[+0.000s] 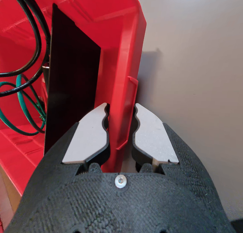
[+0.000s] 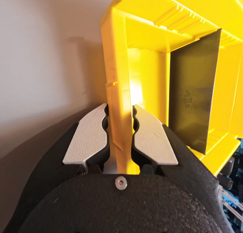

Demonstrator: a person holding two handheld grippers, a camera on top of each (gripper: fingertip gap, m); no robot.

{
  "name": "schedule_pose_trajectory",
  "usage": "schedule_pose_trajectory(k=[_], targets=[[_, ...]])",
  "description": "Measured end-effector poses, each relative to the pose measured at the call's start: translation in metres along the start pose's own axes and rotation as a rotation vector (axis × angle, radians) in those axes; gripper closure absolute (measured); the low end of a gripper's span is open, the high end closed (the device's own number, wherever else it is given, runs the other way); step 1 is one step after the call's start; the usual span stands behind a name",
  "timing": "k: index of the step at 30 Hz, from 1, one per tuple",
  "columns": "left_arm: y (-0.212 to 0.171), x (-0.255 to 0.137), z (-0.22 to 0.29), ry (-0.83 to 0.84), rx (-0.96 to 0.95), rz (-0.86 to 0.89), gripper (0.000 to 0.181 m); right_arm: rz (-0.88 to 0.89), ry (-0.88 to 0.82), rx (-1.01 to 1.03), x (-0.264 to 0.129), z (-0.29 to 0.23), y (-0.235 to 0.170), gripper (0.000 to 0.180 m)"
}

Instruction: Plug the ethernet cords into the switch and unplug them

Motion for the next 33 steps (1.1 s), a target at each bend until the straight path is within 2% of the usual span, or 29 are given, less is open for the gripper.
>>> schedule_pose_trajectory(k=[2, 5, 9, 13, 17, 19, 25, 27, 30, 33], targets=[[0.001, 0.003, -0.004, 0.029, -0.021, 0.024, 0.143, 0.036, -0.011, 0.06, -0.003, 0.002, 0.003, 0.141], [0.008, -0.01, -0.005, -0.033, -0.128, 0.13, 0.13, 0.227, -0.042, 0.188, -0.024, 0.003, 0.018, 0.138], [0.025, -0.044, -0.024, -0.067, -0.268, 0.318, 0.133, 0.548, -0.056, 0.353, -0.054, 0.0, 0.043, 0.137], [0.036, -0.052, -0.062, -0.012, -0.285, 0.305, 0.135, 0.785, -0.05, 0.439, -0.064, -0.007, 0.061, 0.139], [0.043, -0.033, -0.092, -0.023, -0.22, 0.141, 0.14, 0.797, -0.04, 0.418, -0.053, -0.019, 0.066, 0.14], [0.052, -0.024, -0.1, -0.074, -0.237, 0.12, 0.141, 0.793, -0.035, 0.408, -0.051, -0.022, 0.065, 0.141], [0.089, 0.005, -0.096, -0.243, -0.357, 0.248, 0.14, 0.805, -0.015, 0.427, -0.047, -0.025, 0.061, 0.143], [0.098, 0.014, -0.093, -0.242, -0.364, 0.289, 0.141, 0.803, -0.01, 0.43, -0.046, -0.025, 0.06, 0.144], [0.106, 0.017, -0.095, -0.201, -0.361, 0.337, 0.161, 0.787, -0.008, 0.424, -0.044, -0.027, 0.057, 0.145], [0.107, 0.016, -0.098, -0.202, -0.368, 0.334, 0.165, 0.782, -0.002, 0.418, -0.043, -0.028, 0.056, 0.146]])
Point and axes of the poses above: each gripper's, where its closed fingertips meet, x out along the fingers, y out of its top, z = x × y across the jaws, the point moved 7 cm from there along -x, back along the fingers, and after that the axes turned 5 degrees about -x, right-handed, at the moved point
